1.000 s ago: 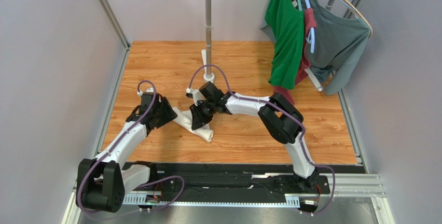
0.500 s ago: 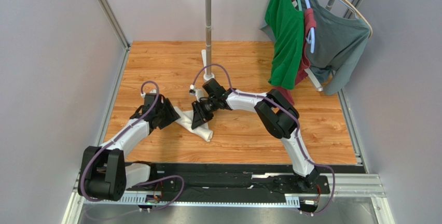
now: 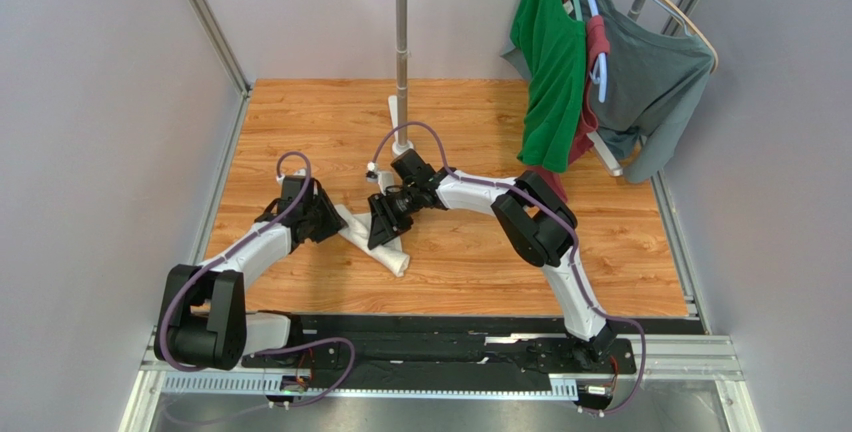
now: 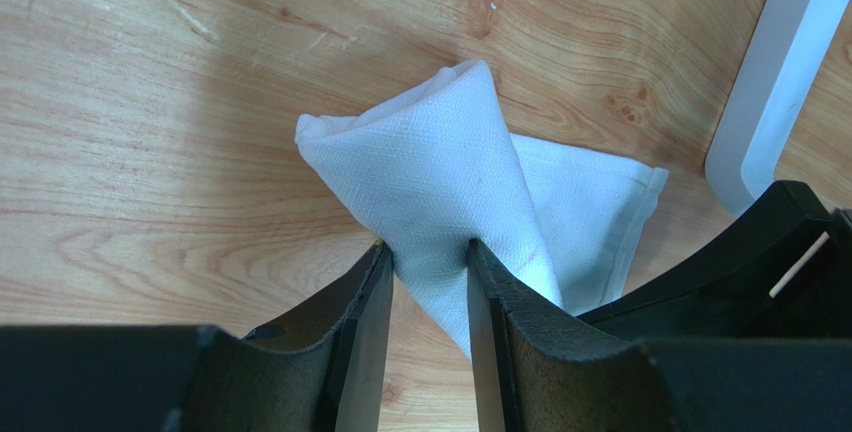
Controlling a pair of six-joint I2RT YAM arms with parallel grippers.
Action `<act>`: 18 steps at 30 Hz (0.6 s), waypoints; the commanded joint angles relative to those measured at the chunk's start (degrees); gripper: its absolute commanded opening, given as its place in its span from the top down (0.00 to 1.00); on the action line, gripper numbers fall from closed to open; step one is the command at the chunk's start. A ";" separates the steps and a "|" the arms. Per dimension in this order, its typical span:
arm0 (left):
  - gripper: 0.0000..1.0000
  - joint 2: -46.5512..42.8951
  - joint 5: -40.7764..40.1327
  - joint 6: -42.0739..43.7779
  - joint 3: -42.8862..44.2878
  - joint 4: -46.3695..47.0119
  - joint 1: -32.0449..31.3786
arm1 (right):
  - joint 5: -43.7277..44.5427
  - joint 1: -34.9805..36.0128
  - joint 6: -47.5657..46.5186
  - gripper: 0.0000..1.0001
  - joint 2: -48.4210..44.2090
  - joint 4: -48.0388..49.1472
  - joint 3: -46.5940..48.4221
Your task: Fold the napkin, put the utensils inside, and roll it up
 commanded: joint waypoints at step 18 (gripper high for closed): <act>0.62 3.10 -1.53 3.31 3.01 -1.43 0.24 | 44.52 15.39 -19.72 0.41 -12.43 -10.34 3.21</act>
